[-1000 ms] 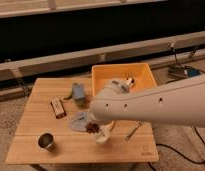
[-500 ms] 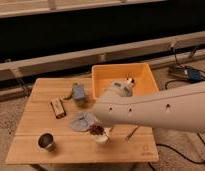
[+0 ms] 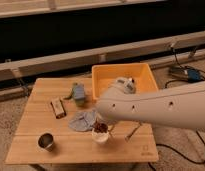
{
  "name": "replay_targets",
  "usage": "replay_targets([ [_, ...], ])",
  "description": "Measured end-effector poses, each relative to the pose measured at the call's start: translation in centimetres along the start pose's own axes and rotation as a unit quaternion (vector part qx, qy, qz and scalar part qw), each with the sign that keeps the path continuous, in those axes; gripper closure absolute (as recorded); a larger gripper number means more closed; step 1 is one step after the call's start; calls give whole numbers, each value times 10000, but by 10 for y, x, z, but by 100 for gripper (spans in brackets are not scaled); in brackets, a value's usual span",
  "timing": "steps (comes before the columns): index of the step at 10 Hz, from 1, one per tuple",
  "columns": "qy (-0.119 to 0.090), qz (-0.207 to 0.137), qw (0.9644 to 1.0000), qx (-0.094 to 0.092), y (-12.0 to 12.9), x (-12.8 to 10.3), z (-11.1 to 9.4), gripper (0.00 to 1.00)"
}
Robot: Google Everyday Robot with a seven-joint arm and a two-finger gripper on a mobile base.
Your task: Place grapes in paper cup
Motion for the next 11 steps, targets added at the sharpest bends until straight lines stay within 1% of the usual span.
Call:
replay_targets([
  [2, 31, -60, 10000, -49, 3, 4, 0, 36],
  [3, 40, -111, 9999, -93, 7, 6, 0, 25],
  [4, 44, -160, 9998, -125, 12, 7, 0, 21],
  [7, 64, -248, 9995, -159, 21, 8, 2, 20],
  [11, 30, -254, 9996, -120, 24, 6, 1, 20],
])
